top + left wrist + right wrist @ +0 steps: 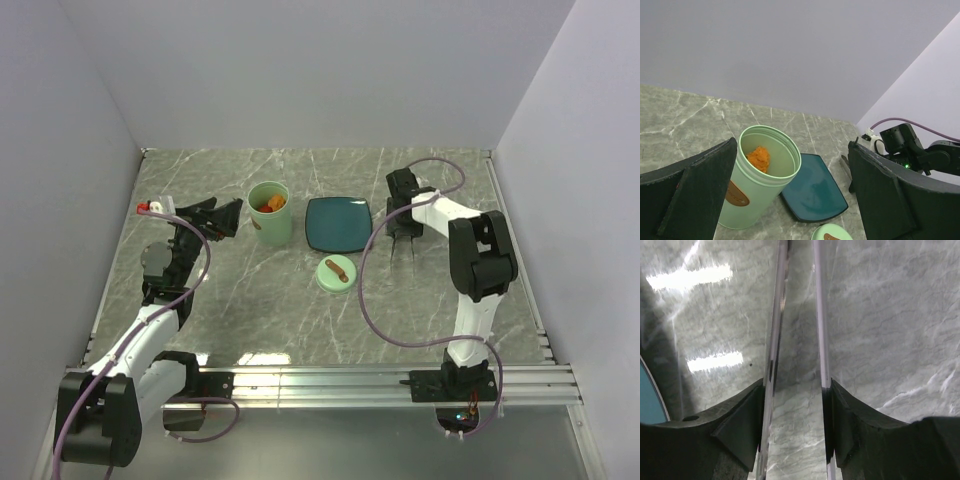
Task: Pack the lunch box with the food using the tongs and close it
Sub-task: Put down the clamp
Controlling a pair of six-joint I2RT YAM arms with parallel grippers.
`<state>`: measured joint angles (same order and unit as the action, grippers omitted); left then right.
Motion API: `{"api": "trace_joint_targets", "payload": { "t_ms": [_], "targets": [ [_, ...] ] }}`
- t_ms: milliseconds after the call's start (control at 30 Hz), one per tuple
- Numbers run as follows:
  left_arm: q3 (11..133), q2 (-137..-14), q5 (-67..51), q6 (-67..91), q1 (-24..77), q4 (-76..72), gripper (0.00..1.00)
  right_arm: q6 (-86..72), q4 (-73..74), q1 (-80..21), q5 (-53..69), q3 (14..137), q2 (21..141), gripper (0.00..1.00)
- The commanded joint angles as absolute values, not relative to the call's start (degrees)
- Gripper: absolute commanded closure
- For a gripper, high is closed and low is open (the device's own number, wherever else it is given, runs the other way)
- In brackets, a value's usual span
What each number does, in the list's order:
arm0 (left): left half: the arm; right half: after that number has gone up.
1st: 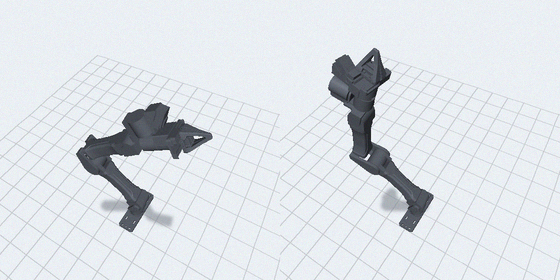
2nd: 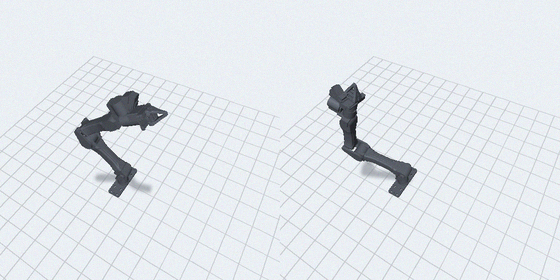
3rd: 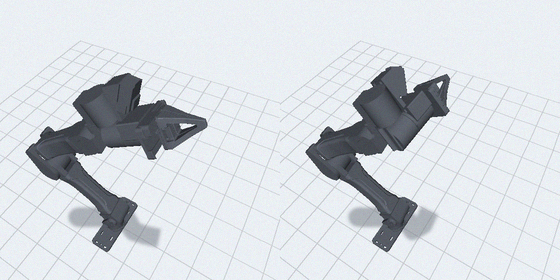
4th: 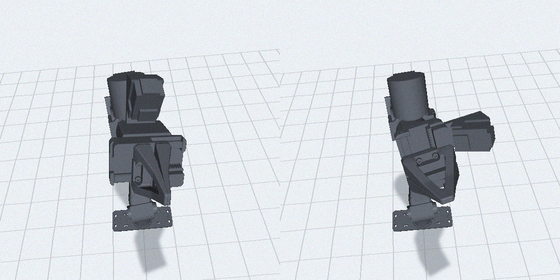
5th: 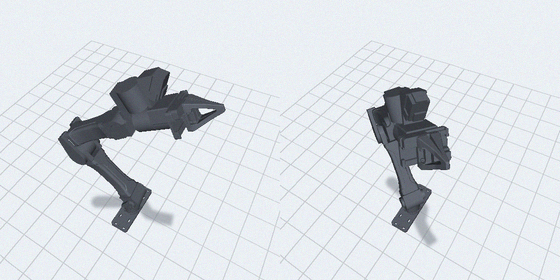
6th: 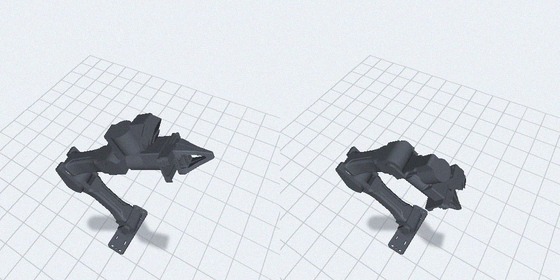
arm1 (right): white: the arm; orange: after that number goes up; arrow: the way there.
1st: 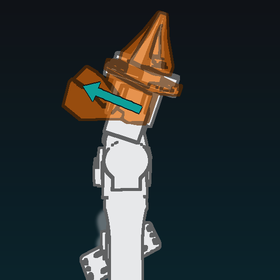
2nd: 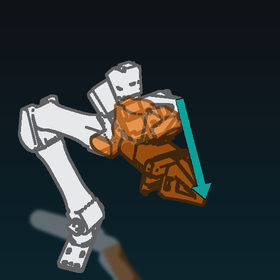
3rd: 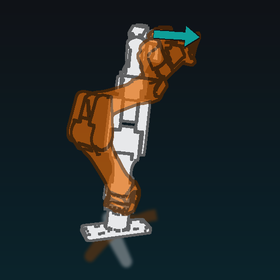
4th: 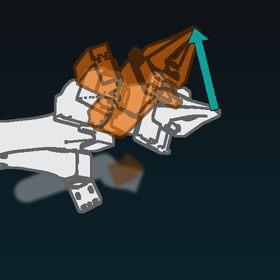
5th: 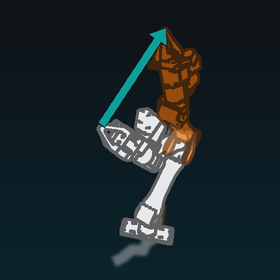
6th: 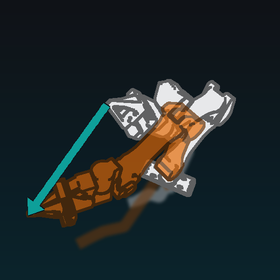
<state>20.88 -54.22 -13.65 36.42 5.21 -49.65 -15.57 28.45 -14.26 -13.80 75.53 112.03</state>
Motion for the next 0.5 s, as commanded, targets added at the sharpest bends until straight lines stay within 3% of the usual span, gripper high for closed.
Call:
{"api": "trace_joint_targets", "payload": {
  "t_ms": [0, 467],
  "targets": [
    [20.7, -53.3, -13.5, 35.4, 4.8, -51.1, 0.01, -15.3, 30.1, -14.0, -15.7, 78.8, 112.9, 0.41],
    [20.6, -53.1, -13.4, 35.3, 4.7, -51.1, 0.01, -15.9, 35.0, -13.6, -20.3, 84.9, 117.0, 0.29]
  ]
}}
